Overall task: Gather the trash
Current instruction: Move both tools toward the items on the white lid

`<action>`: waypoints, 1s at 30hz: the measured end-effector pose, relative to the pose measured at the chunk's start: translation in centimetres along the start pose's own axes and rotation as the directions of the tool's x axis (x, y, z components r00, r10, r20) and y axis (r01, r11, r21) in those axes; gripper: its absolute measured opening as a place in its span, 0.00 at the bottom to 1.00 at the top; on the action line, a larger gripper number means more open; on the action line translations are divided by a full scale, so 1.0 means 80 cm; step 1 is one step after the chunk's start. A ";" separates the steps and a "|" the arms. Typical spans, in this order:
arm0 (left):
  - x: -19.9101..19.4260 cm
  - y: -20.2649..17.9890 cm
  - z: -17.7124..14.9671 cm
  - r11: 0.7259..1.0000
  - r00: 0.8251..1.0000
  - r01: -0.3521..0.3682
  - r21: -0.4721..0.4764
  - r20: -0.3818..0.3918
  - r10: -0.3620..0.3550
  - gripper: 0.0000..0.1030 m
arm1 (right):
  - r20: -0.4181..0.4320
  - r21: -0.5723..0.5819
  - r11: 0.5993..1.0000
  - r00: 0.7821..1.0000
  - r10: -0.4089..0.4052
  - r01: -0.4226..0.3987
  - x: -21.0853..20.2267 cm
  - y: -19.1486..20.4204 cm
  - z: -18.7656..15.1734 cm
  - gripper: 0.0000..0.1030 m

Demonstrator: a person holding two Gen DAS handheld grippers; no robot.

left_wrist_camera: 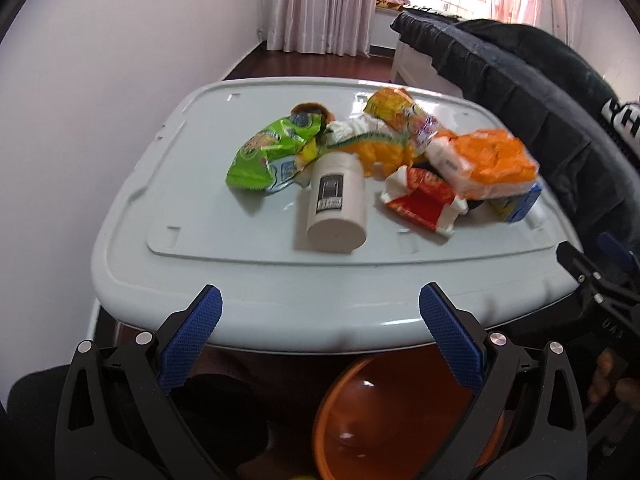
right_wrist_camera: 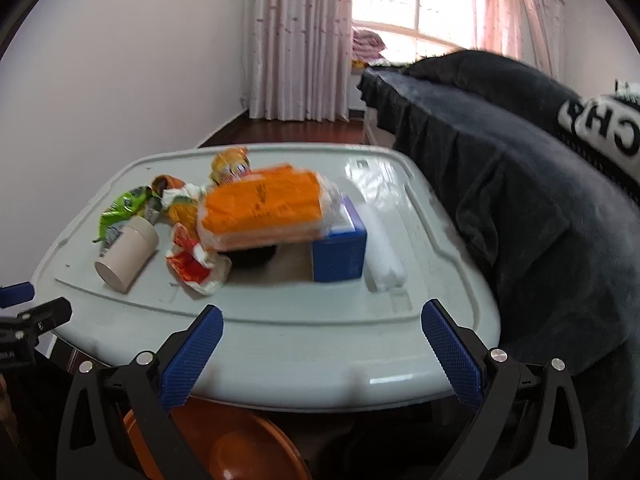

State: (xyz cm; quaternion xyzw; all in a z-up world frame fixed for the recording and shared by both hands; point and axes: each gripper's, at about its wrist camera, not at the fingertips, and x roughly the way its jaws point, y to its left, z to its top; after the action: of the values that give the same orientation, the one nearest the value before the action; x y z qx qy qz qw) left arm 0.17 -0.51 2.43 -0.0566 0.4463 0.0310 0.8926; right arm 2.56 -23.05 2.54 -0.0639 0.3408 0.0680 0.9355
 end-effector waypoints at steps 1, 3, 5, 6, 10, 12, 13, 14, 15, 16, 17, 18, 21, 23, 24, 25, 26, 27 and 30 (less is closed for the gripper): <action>-0.002 -0.001 0.007 1.000 1.000 0.004 0.000 0.003 -0.004 0.94 | 0.003 -0.014 1.000 1.000 0.002 -0.002 0.000 0.001 0.005 0.95; -0.005 -0.002 0.016 1.000 1.000 -0.003 0.011 0.014 0.003 0.94 | 0.021 -0.051 0.999 1.000 -0.006 0.008 0.000 0.004 0.019 0.95; -0.007 -0.001 0.023 1.000 1.000 -0.007 0.020 0.024 0.007 0.94 | 0.037 -0.076 0.997 0.999 -0.012 0.015 0.002 0.007 0.030 0.95; -0.007 -0.001 0.026 1.000 1.000 -0.008 0.022 0.030 0.007 0.94 | 0.040 -0.085 0.996 0.999 -0.014 0.018 0.005 0.007 0.036 0.95; 0.001 0.002 0.034 1.000 0.999 -0.008 0.012 0.050 0.008 0.94 | 0.039 -0.092 0.996 0.999 -0.007 0.010 0.019 0.007 0.047 0.95; 0.006 0.005 0.031 1.000 0.998 -0.013 0.007 0.065 0.012 0.94 | 0.032 -0.073 0.997 0.999 -0.001 0.003 0.025 0.005 0.044 0.95; 0.011 0.006 0.028 1.000 0.997 -0.026 0.005 0.069 0.026 0.94 | 0.029 -0.057 0.998 1.000 0.003 -0.001 0.028 0.003 0.042 0.95; 0.016 0.006 0.026 0.999 0.997 -0.037 0.005 0.061 0.036 0.94 | 0.025 -0.046 0.999 1.000 0.002 0.000 0.029 0.001 0.041 0.95; 0.017 0.006 0.025 0.999 0.998 -0.037 0.005 0.057 0.037 0.94 | 0.019 -0.031 1.000 1.000 0.003 -0.002 0.031 -0.002 0.039 0.95; 0.019 0.005 0.023 0.999 0.998 -0.035 0.006 0.055 0.034 0.94 | 0.014 -0.016 1.000 1.000 0.006 -0.006 0.032 -0.005 0.037 0.95; 0.019 0.006 0.022 0.999 0.998 -0.037 0.008 0.057 0.037 0.94 | 0.009 0.003 1.000 1.000 0.009 -0.009 0.033 -0.010 0.035 0.95; 0.019 0.006 0.021 0.999 0.997 -0.039 0.010 0.060 0.038 0.94 | 0.005 0.017 1.000 1.000 0.010 -0.010 0.034 -0.014 0.033 0.95; 0.017 0.005 0.020 0.999 0.997 -0.033 0.017 0.071 0.032 0.94 | -0.018 0.038 0.999 1.000 -0.001 0.001 0.041 -0.025 0.029 0.95; 0.018 0.004 0.020 1.000 0.997 -0.022 0.016 0.068 0.020 0.94 | -0.036 0.054 0.998 0.999 -0.009 0.011 0.047 -0.032 0.024 0.95; 0.019 0.003 0.020 1.000 0.998 -0.019 0.015 0.066 0.018 0.94 | -0.043 0.061 0.998 0.999 -0.012 0.014 0.050 -0.035 0.023 0.95; 0.020 0.003 0.020 1.000 0.998 -0.015 0.014 0.063 0.014 0.94 | -0.050 0.066 0.998 0.999 -0.014 0.017 0.052 -0.036 0.022 0.95; 0.021 0.002 0.020 1.000 0.998 -0.011 0.013 0.060 0.010 0.94 | -0.058 0.071 0.997 0.998 -0.014 0.018 0.056 -0.036 0.023 0.95; 0.022 0.002 0.021 1.000 0.998 -0.008 0.012 0.059 0.007 0.94 | -0.060 0.070 0.997 0.998 -0.014 0.019 0.058 -0.035 0.023 0.95; 0.021 0.001 0.019 1.000 0.998 -0.012 0.013 0.064 0.012 0.94 | -0.058 0.038 0.999 0.998 -0.030 0.032 0.064 -0.026 0.025 0.95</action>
State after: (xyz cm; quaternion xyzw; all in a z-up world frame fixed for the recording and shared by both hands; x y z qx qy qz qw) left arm 2.37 -0.18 2.03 -0.0468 0.4180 0.0352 0.9066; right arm 8.08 -24.36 0.89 -0.0527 0.3678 0.0450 0.9273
